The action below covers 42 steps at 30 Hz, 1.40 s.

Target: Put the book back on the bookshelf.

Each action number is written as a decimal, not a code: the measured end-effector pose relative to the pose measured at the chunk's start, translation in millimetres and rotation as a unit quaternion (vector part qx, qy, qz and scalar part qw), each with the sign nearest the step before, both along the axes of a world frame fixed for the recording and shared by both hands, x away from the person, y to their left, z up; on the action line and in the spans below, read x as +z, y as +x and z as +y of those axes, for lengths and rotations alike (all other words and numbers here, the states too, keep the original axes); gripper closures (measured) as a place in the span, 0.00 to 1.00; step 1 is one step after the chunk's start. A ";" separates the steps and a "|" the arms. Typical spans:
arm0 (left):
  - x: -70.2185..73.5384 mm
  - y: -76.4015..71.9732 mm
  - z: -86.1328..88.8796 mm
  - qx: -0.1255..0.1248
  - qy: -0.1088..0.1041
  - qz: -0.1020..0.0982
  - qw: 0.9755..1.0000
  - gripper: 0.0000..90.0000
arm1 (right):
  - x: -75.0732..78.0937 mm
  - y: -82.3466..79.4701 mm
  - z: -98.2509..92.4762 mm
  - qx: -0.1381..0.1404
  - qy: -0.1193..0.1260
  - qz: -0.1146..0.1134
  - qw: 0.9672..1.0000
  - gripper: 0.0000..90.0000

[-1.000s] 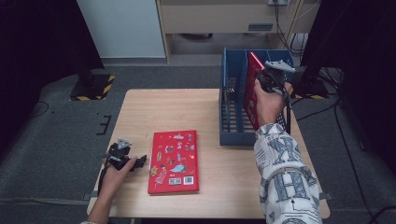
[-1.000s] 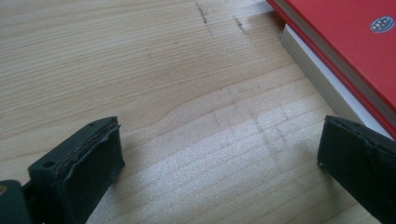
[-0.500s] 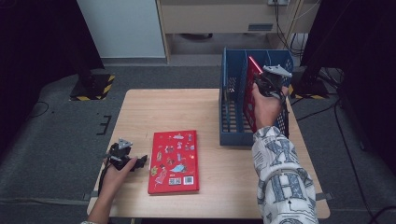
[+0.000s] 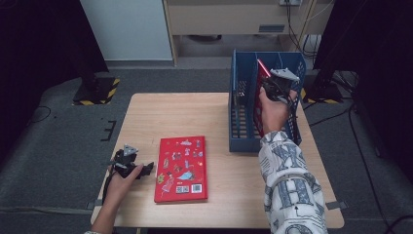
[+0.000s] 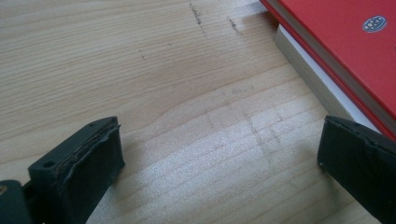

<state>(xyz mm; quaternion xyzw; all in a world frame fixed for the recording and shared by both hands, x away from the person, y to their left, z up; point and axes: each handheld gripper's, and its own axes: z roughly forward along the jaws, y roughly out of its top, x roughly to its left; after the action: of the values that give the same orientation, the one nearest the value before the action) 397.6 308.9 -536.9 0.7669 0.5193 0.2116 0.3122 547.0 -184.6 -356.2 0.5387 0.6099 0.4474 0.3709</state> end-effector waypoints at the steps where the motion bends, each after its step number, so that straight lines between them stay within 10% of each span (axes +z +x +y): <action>1: 0.0 0.0 0.0 0.000 0.000 0.000 1.000 0.00 | -0.8 0.3 0.1 0.001 -0.002 0.000 1.000 0.88; 42: 0.3 -0.5 -0.5 -0.006 0.003 0.002 1.000 0.00 | -3.8 -12.3 3.4 0.014 -0.013 0.049 0.999 0.83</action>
<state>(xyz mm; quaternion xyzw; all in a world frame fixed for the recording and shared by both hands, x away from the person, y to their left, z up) 397.2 308.3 -536.6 0.7711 0.5148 0.2102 0.3102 534.6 -181.2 -360.1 0.5466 0.6406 0.4178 0.3410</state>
